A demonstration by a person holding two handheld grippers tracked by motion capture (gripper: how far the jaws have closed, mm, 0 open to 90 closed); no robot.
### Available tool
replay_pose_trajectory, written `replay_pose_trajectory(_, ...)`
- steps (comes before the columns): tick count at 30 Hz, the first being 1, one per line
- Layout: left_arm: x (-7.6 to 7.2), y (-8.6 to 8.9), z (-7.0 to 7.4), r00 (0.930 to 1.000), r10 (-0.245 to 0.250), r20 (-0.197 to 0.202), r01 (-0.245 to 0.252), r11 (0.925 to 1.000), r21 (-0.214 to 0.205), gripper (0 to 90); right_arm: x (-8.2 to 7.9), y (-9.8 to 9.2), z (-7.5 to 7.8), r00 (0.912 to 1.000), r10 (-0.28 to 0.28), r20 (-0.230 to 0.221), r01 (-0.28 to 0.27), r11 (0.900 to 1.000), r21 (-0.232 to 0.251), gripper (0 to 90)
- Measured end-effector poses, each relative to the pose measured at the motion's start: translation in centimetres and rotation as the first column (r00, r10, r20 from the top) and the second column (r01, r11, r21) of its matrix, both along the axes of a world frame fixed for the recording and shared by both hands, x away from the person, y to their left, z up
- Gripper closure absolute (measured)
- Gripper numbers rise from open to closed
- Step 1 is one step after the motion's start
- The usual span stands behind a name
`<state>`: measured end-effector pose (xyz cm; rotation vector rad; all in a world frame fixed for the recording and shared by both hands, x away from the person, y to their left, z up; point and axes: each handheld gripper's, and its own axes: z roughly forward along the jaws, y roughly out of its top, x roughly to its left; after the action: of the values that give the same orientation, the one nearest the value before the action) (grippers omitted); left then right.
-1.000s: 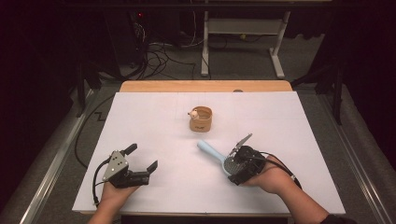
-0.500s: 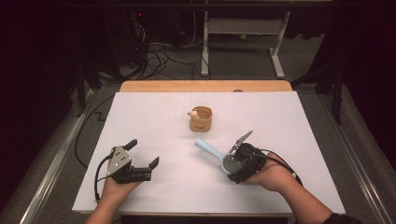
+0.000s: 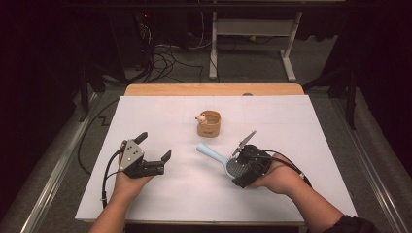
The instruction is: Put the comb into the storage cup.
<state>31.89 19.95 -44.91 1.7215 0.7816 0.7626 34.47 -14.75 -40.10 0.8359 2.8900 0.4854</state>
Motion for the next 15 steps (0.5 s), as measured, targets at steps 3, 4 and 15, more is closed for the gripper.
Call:
replay_pose_trajectory(3, -0.4, -0.6, -0.7, 0.9999, -0.015, 0.003, 0.015, 0.9996, 0.024, 0.0, 0.2, 0.4, 0.5, 0.9999, 0.011, -0.001, -0.011, 0.9999, -0.002, 20.8)
replay_pose_trajectory(4, -0.5, -0.8, -0.9, 0.9999, -0.014, 0.005, 0.014, 0.9991, 0.040, 0.0, 0.2, 0.6, 0.6, 0.9999, 0.012, -0.003, -0.012, 0.9999, -0.001, 20.8)
replay_pose_trajectory(15, -2.1, -2.3, -2.1, 0.9979, -0.031, 0.057, 0.021, 0.9864, 0.163, 0.5, 0.5, 2.8, 2.0, 0.9987, 0.046, 0.022, -0.046, 0.9988, 0.014, 20.8)
